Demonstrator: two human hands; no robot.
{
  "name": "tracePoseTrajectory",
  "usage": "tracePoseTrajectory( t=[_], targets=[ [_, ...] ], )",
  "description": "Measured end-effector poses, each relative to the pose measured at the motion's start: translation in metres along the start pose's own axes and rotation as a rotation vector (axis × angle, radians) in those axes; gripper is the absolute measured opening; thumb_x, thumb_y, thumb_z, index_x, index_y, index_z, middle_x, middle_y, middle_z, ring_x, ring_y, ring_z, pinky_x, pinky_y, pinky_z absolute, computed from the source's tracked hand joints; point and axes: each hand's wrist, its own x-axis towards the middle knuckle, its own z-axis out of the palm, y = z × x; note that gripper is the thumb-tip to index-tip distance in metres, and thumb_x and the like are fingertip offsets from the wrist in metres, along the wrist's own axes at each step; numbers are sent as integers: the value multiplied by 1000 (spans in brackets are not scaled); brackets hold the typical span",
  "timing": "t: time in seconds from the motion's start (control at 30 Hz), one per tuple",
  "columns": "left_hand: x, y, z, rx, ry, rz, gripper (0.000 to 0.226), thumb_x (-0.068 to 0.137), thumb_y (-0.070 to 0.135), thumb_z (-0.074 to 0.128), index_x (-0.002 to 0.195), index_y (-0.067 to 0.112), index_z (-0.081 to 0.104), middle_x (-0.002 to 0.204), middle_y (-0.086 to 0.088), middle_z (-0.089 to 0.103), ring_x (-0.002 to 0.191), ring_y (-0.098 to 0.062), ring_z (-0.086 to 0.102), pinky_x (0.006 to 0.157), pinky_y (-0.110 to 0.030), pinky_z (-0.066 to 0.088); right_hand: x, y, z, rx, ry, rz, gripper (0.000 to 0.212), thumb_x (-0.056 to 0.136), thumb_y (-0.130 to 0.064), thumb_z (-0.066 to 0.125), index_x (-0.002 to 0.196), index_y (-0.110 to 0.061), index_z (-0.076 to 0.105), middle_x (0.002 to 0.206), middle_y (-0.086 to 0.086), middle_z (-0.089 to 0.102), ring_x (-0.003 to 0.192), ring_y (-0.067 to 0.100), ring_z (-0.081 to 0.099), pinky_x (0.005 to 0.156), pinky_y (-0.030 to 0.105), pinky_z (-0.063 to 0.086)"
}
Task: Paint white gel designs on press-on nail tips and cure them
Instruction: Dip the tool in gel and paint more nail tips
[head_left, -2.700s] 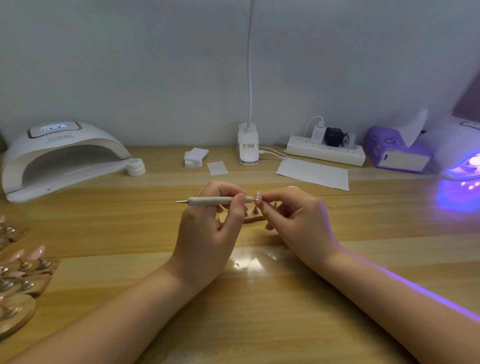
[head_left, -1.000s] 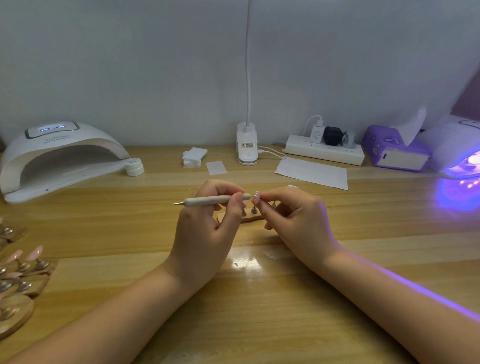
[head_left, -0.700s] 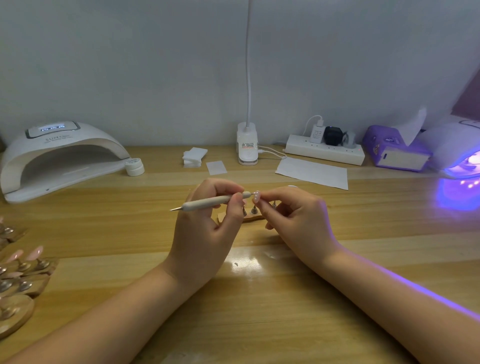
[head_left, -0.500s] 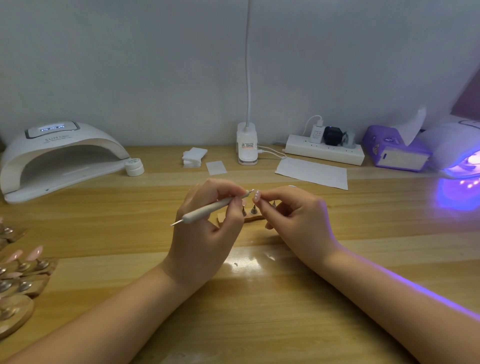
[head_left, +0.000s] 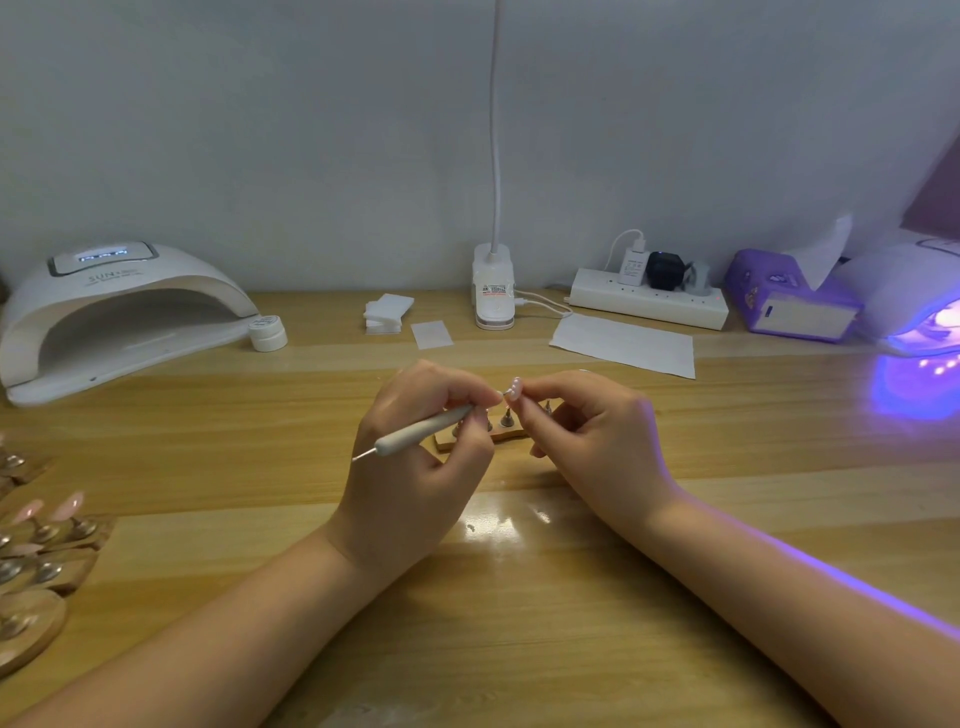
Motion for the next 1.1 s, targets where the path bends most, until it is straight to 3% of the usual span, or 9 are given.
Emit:
tracePoseTrajectory(
  t=[0.2, 0.5, 0.67, 0.87, 1.1],
  targets=[
    [0, 0, 0, 3, -9, -6, 16, 83, 13, 53, 86, 6, 66, 82, -2, 64, 80, -18, 63, 72, -45, 51, 0, 0, 0, 0, 6, 4, 13, 85, -5, 71, 93, -15, 75, 83, -5, 71, 54, 14, 65, 56, 35, 54],
    [1, 2, -1, -39, 33, -29, 13, 88, 14, 53, 91, 8, 64, 83, -1, 64, 79, -18, 62, 71, -40, 51, 1, 5, 1, 10, 16, -3, 12, 87, -8, 70, 96, -15, 74, 81, -7, 71, 56, 10, 66, 56, 22, 53],
    [0, -2, -2, -6, 71, -23, 12, 94, 15, 50, 102, 12, 59, 91, -3, 64, 86, -19, 63, 75, -36, 52, 2, 5, 1, 58, 13, -49, 14, 89, -11, 68, 102, -14, 72, 80, 0, 72, 60, 14, 67, 57, 36, 57],
    [0, -9, -3, 21, 78, -55, 11, 94, 10, 52, 103, 14, 58, 92, -4, 63, 85, -17, 62, 76, -26, 50, 2, 3, 0, 64, 20, -42, 11, 89, -12, 68, 98, -13, 73, 80, 1, 71, 58, 15, 66, 56, 38, 55],
    [-1, -10, -2, 26, 67, -88, 13, 92, 10, 53, 101, 15, 59, 91, 0, 63, 87, -14, 61, 77, -29, 50, 3, 5, 1, -1, 41, 31, 9, 89, -20, 67, 95, -17, 73, 80, -2, 62, 62, 15, 60, 52, 41, 53]
  ],
)
